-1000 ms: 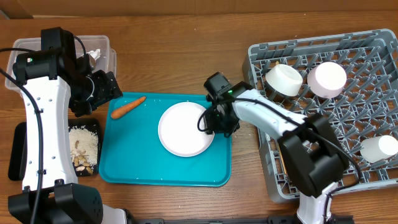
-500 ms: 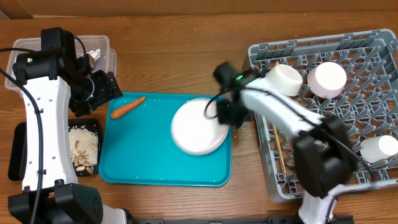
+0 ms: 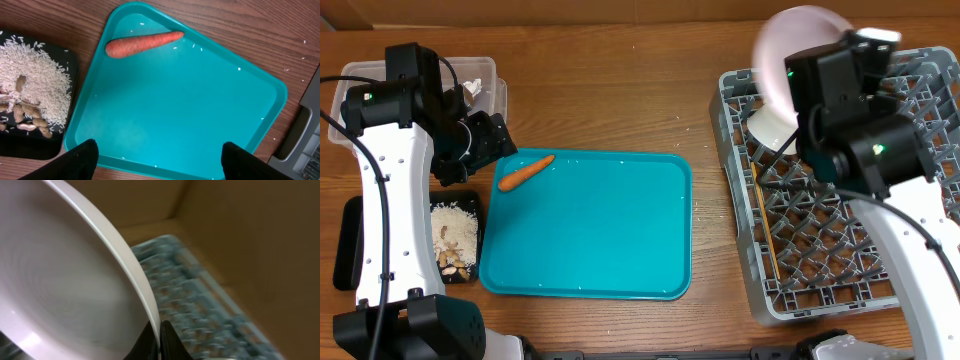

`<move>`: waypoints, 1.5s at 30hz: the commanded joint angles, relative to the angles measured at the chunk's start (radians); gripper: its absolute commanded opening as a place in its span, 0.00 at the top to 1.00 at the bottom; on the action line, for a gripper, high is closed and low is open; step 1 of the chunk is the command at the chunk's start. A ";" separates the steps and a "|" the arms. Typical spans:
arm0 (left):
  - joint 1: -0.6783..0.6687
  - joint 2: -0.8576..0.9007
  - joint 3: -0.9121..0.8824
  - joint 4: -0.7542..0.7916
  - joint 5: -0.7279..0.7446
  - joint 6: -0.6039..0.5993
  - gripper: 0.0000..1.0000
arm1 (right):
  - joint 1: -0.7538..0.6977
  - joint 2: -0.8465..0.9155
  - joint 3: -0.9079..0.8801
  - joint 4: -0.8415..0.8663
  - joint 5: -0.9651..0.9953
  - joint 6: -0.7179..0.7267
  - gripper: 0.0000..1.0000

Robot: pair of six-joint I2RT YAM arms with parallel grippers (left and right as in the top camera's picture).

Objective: Sort waste into correct bins and load items into the dishwasher
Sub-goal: 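Grasp the white plate with the right gripper and lift it, then stand the plate upright in the back of the dish rack with the right gripper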

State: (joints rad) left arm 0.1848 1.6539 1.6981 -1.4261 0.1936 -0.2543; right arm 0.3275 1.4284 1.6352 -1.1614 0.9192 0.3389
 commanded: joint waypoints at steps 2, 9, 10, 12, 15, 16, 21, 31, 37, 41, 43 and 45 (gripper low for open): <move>-0.002 -0.006 0.012 -0.001 -0.003 0.019 0.20 | -0.127 0.042 -0.008 0.016 0.476 0.130 0.96; -0.002 -0.006 0.012 -0.001 -0.002 0.019 0.19 | -0.359 0.117 -0.009 0.072 0.408 0.133 0.96; -0.002 -0.006 0.012 0.000 -0.003 0.019 0.19 | -0.391 0.133 -0.009 0.076 0.380 0.132 0.96; -0.002 -0.006 0.012 0.000 -0.002 0.019 0.19 | -0.462 0.180 -0.009 0.076 0.300 0.133 0.96; -0.002 -0.006 0.012 0.000 -0.002 0.019 0.19 | -0.521 0.243 -0.009 0.092 0.287 0.133 0.96; -0.002 -0.006 0.012 0.001 -0.002 0.019 0.19 | -0.533 0.261 -0.009 0.096 0.280 0.132 0.96; -0.002 -0.006 0.012 0.016 -0.002 0.018 0.19 | -0.545 0.378 -0.011 0.095 0.192 0.130 0.96; -0.002 -0.006 0.012 0.019 -0.002 0.019 0.19 | -0.522 0.475 -0.013 0.080 0.018 0.130 0.96; -0.002 -0.006 0.012 0.020 -0.002 0.018 0.19 | -0.509 0.475 -0.013 0.043 -0.036 0.129 0.74; -0.002 -0.006 0.012 0.020 -0.002 0.018 0.19 | -0.501 0.474 -0.013 0.002 -0.143 0.130 0.57; -0.002 -0.006 0.012 0.020 -0.002 0.018 0.19 | -0.499 0.470 -0.013 -0.007 -0.170 0.130 0.57; -0.002 -0.006 0.012 0.019 -0.002 0.018 0.19 | -0.499 0.460 -0.012 -0.016 -0.195 0.130 0.56</move>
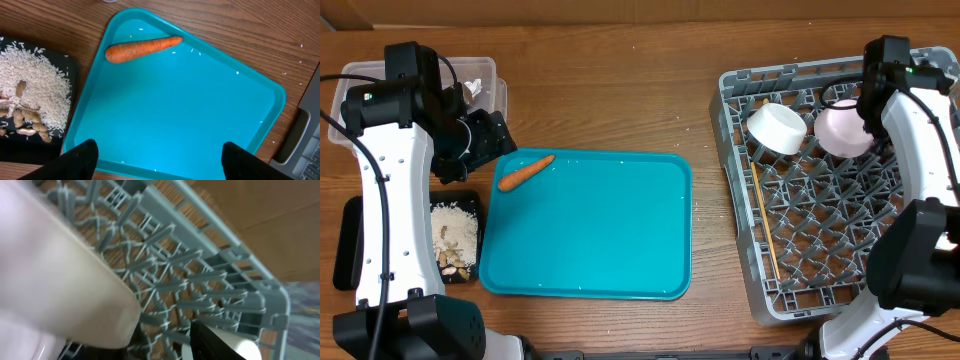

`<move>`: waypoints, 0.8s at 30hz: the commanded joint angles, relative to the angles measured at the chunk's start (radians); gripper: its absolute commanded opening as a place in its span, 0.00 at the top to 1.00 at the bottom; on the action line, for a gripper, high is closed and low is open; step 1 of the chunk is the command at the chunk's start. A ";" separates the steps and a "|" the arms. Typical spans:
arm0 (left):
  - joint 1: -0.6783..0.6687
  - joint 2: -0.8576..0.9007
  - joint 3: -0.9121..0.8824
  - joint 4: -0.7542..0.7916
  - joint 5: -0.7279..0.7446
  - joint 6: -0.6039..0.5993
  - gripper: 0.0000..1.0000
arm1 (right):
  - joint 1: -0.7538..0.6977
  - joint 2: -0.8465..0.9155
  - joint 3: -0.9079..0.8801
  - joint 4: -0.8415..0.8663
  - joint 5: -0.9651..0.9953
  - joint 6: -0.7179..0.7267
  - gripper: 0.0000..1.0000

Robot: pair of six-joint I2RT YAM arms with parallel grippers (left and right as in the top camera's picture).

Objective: Sort waste into correct bins and load items into the dishwasher
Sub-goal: 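Stand the plate upright in the back of the dish rack with the right gripper, then reach the left gripper to the carrot on the teal tray and grasp it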

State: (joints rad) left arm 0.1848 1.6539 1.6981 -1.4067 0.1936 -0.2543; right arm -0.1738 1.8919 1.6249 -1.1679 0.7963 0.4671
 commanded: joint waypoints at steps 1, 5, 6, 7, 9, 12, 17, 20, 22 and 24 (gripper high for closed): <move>-0.002 -0.006 0.012 0.000 -0.002 0.018 0.19 | 0.002 -0.021 -0.002 -0.018 -0.085 0.003 0.56; -0.002 -0.006 0.012 0.000 -0.002 0.018 0.19 | 0.003 -0.081 -0.001 -0.035 -0.092 0.005 0.56; -0.002 -0.006 0.012 0.000 -0.002 0.018 0.19 | 0.003 -0.103 -0.001 -0.040 -0.092 0.005 0.55; -0.002 -0.006 0.012 0.000 -0.002 0.018 0.19 | 0.003 -0.129 -0.001 -0.045 -0.097 0.005 0.55; -0.002 -0.006 0.012 0.000 -0.002 0.019 0.18 | 0.003 -0.183 0.000 -0.050 -0.122 0.003 0.54; -0.002 -0.006 0.012 0.000 -0.002 0.019 0.16 | 0.010 -0.306 0.000 -0.043 -0.344 -0.082 0.44; -0.003 -0.006 0.011 0.001 -0.002 0.019 0.15 | 0.042 -0.409 0.000 -0.050 -0.863 -0.269 0.36; -0.009 -0.006 0.002 0.021 -0.004 0.021 0.15 | 0.092 -0.421 0.000 -0.101 -1.073 -0.312 0.34; -0.024 -0.005 -0.016 0.050 -0.010 0.047 0.16 | 0.149 -0.417 -0.007 -0.132 -1.114 -0.315 0.34; -0.049 -0.005 -0.047 0.095 -0.033 0.080 0.17 | 0.222 -0.415 -0.024 -0.144 -1.112 -0.315 0.34</move>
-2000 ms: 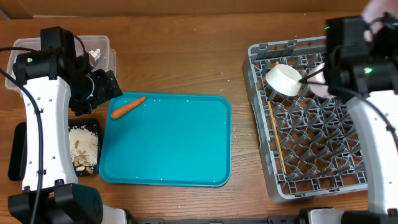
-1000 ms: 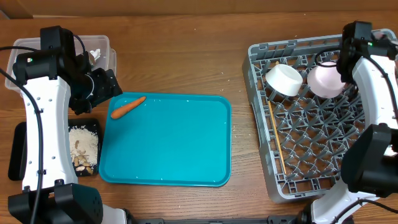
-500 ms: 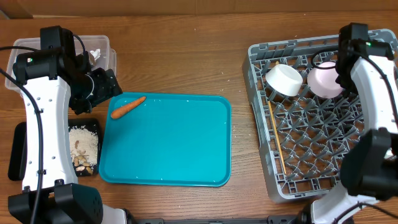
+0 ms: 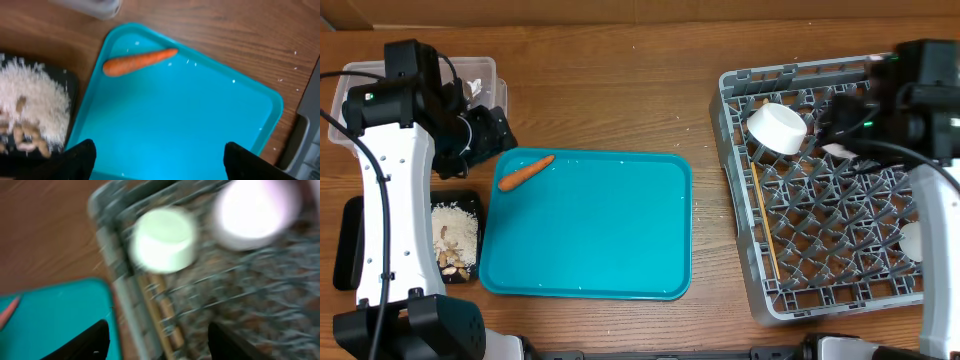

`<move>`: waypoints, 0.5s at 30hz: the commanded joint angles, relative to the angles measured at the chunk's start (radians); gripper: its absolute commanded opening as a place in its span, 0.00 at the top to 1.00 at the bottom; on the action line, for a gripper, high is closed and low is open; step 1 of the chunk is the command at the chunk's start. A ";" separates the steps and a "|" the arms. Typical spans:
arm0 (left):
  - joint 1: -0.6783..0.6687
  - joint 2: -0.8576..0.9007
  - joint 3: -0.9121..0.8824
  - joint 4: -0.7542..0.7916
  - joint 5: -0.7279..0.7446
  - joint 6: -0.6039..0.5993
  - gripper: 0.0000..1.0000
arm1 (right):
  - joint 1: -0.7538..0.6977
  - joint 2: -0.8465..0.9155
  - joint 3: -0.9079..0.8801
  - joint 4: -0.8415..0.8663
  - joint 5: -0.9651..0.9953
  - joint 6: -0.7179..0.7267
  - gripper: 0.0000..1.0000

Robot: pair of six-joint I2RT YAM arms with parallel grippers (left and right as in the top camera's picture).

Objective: Sort waste into correct bins and load items into the dishwasher
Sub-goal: 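Reach the left gripper to the carrot on the teal tray and grasp it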

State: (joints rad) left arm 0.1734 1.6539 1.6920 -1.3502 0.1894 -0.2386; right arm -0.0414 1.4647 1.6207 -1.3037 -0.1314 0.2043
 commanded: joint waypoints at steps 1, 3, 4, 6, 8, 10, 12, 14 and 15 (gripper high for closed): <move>-0.055 -0.005 -0.063 0.070 -0.056 0.089 0.17 | 0.135 0.012 -0.034 -0.008 -0.185 -0.051 0.34; -0.084 -0.005 -0.106 0.127 -0.115 0.129 0.16 | 0.203 0.013 -0.056 -0.003 -0.184 -0.049 0.33; -0.099 -0.004 -0.132 0.157 -0.145 0.154 0.16 | 0.235 0.016 -0.066 0.000 -0.184 -0.048 0.33; -0.128 0.002 -0.175 0.216 -0.187 0.204 0.15 | 0.296 0.019 -0.085 0.008 -0.184 -0.048 0.33; -0.154 0.017 -0.211 0.275 -0.218 0.261 0.14 | 0.347 0.019 -0.109 0.029 -0.184 -0.039 0.33; -0.174 0.036 -0.237 0.331 -0.235 0.324 0.15 | 0.382 0.019 -0.129 0.052 -0.184 -0.019 0.33; -0.188 0.063 -0.256 0.382 -0.256 0.365 0.14 | 0.408 0.019 -0.145 0.069 -0.184 -0.002 0.32; -0.192 0.099 -0.258 0.405 -0.270 0.386 0.14 | 0.420 0.019 -0.148 0.073 -0.184 0.006 0.32; -0.192 0.121 -0.258 0.410 -0.274 0.396 0.14 | 0.423 0.019 -0.148 0.073 -0.184 0.005 0.32</move>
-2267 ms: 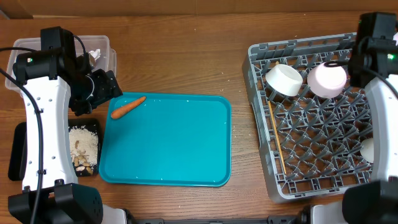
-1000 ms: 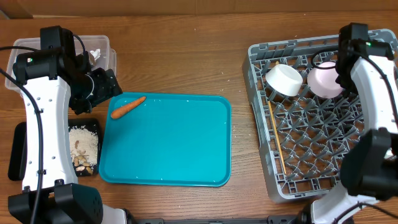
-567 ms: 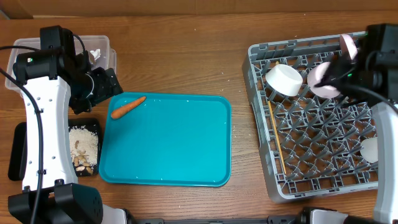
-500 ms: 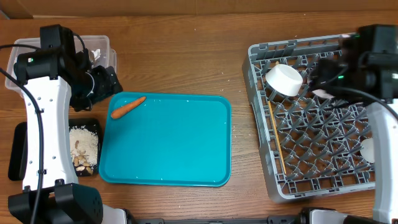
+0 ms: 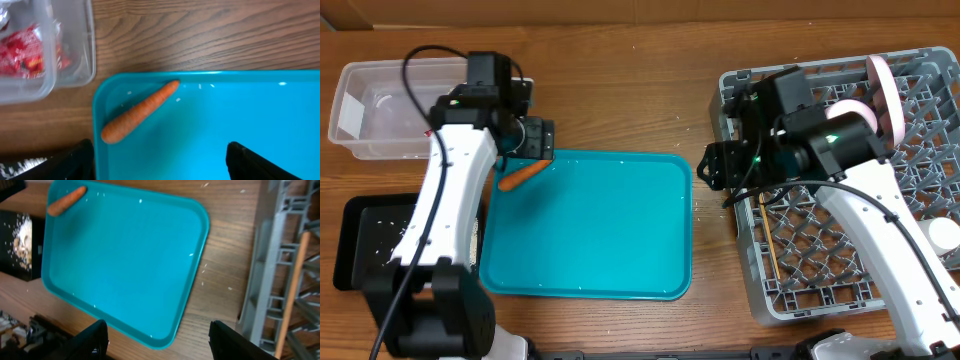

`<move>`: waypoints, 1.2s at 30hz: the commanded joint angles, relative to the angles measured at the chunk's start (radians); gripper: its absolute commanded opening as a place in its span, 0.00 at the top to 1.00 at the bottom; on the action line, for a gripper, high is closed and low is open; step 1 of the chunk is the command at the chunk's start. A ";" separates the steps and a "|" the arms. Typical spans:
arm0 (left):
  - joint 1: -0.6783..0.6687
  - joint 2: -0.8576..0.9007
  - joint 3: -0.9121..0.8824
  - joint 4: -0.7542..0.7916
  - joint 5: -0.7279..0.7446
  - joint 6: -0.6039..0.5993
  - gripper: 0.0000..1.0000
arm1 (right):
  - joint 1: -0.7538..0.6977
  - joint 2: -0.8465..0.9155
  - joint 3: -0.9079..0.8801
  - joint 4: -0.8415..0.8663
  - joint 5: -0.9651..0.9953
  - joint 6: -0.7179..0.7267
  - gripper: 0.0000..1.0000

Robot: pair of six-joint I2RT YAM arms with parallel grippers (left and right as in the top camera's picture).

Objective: Sort waste into correct bins and load items into the dishwasher
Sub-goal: 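Reach the left gripper to the carrot on the teal tray and grasp it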

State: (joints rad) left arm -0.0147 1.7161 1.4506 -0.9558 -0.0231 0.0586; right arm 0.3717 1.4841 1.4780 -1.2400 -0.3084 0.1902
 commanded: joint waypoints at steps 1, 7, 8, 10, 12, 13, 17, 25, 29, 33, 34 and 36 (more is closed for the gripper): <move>-0.004 0.077 -0.016 0.019 -0.063 0.103 0.14 | 0.011 -0.001 -0.006 0.009 -0.007 0.019 0.32; -0.004 0.210 -0.016 0.018 -0.065 0.121 0.16 | 0.011 -0.001 -0.006 0.009 -0.007 0.019 0.32; -0.005 0.228 -0.016 0.014 -0.065 0.121 0.17 | 0.011 -0.001 -0.006 0.009 -0.007 0.019 0.32; -0.006 0.262 -0.016 0.005 -0.066 0.119 0.18 | 0.011 -0.001 -0.006 0.010 -0.006 0.019 0.32; -0.006 0.291 -0.016 -0.008 -0.066 0.117 0.19 | 0.011 -0.001 -0.006 0.011 -0.007 0.019 0.32; -0.006 0.304 -0.016 -0.011 -0.066 0.117 0.19 | 0.011 -0.001 -0.006 0.011 -0.007 0.019 0.32; -0.006 0.362 -0.016 -0.011 -0.066 0.117 0.19 | 0.011 -0.001 -0.006 0.011 -0.007 0.019 0.32; -0.006 0.404 -0.016 -0.011 -0.066 0.098 0.22 | 0.011 -0.001 -0.006 0.012 -0.007 0.019 0.32; -0.006 0.404 -0.016 -0.008 -0.066 0.098 0.24 | 0.011 -0.001 -0.006 0.012 -0.007 0.019 0.32; -0.006 0.404 -0.016 -0.013 -0.064 0.082 0.41 | 0.011 -0.001 -0.006 0.012 -0.007 0.019 0.32; -0.006 0.404 -0.016 -0.016 -0.064 0.073 0.45 | 0.011 -0.001 -0.006 0.012 -0.007 0.019 0.32; -0.006 0.404 -0.016 -0.023 -0.062 0.059 0.52 | 0.011 -0.001 -0.006 0.012 -0.007 0.020 0.32</move>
State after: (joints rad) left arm -0.0200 2.0800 1.4582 -0.9737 -0.0788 0.1482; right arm 0.3805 1.4841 1.4769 -1.2316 -0.3099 0.2092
